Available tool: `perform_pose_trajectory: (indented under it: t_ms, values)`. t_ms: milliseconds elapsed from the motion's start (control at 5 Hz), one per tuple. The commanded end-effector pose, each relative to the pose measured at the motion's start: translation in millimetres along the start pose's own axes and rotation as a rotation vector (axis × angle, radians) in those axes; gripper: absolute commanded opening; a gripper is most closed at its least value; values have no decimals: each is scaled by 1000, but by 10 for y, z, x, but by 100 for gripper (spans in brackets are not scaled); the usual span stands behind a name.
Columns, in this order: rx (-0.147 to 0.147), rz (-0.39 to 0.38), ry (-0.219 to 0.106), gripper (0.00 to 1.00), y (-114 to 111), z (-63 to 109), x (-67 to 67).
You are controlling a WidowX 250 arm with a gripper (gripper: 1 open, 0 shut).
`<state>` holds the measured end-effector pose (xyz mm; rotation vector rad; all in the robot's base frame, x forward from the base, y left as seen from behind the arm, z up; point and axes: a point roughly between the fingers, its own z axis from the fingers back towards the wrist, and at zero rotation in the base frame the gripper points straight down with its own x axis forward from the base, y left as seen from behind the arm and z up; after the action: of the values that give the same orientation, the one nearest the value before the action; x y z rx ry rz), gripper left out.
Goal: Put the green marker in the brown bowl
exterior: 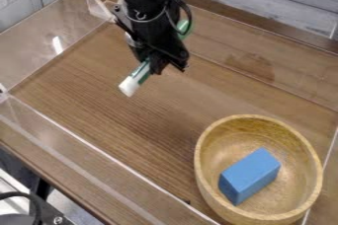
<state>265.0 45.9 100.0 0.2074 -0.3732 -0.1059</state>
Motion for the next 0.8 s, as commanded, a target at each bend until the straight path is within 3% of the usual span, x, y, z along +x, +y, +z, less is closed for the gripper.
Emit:
perform_pose_trajectory:
  t_ms: [0,600]
  values:
    - [25,14,-55,0,59,118,71]
    - [38,27,-51,0,46,158,54]
